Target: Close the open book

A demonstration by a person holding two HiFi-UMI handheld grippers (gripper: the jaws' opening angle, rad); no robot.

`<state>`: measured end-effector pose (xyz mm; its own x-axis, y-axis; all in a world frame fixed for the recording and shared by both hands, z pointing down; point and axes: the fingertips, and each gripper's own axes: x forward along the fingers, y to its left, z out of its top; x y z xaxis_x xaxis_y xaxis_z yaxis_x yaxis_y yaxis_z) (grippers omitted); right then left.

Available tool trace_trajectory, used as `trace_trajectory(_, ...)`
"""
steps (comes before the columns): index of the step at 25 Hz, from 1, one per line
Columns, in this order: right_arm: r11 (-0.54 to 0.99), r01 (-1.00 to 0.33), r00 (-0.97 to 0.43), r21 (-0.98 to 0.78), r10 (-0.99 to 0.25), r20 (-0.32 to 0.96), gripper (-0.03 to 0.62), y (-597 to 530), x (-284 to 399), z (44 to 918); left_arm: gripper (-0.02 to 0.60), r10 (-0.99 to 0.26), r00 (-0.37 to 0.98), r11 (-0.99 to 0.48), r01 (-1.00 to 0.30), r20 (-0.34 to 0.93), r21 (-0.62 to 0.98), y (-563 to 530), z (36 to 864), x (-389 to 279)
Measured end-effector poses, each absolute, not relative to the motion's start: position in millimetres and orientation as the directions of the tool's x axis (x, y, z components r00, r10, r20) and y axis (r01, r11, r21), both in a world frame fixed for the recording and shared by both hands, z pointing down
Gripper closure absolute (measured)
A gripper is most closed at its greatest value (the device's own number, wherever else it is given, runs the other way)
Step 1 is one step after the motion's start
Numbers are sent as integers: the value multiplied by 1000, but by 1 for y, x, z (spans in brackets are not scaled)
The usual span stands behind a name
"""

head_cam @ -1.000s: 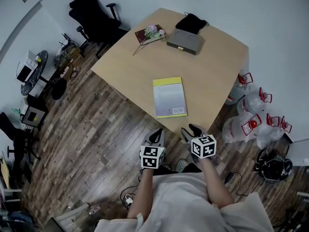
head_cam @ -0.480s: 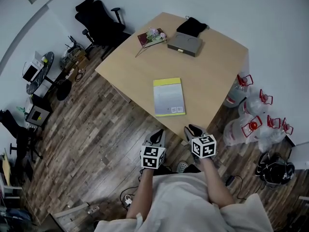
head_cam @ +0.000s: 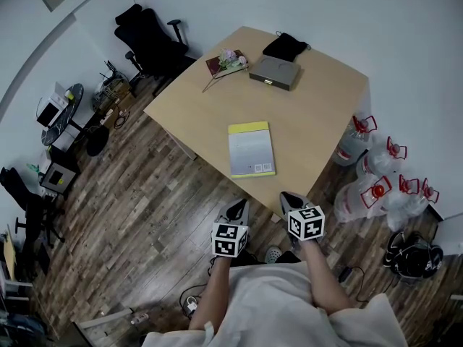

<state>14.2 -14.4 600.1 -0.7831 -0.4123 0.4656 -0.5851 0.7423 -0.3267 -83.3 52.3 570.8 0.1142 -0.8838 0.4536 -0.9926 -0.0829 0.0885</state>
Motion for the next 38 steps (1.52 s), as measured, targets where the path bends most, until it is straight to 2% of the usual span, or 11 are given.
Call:
trace_trajectory(14, 734, -613, -771, -293, -474, 425, 586, -13, 25, 586, 557, -898, 98, -40, -989, 429, 143, 59, 566, -92)
trace_trajectory(38, 780, -575, -782, -246, -435, 446, 586, -7, 10, 588, 557, -886, 94, -31, -989, 453, 144, 60, 575, -107)
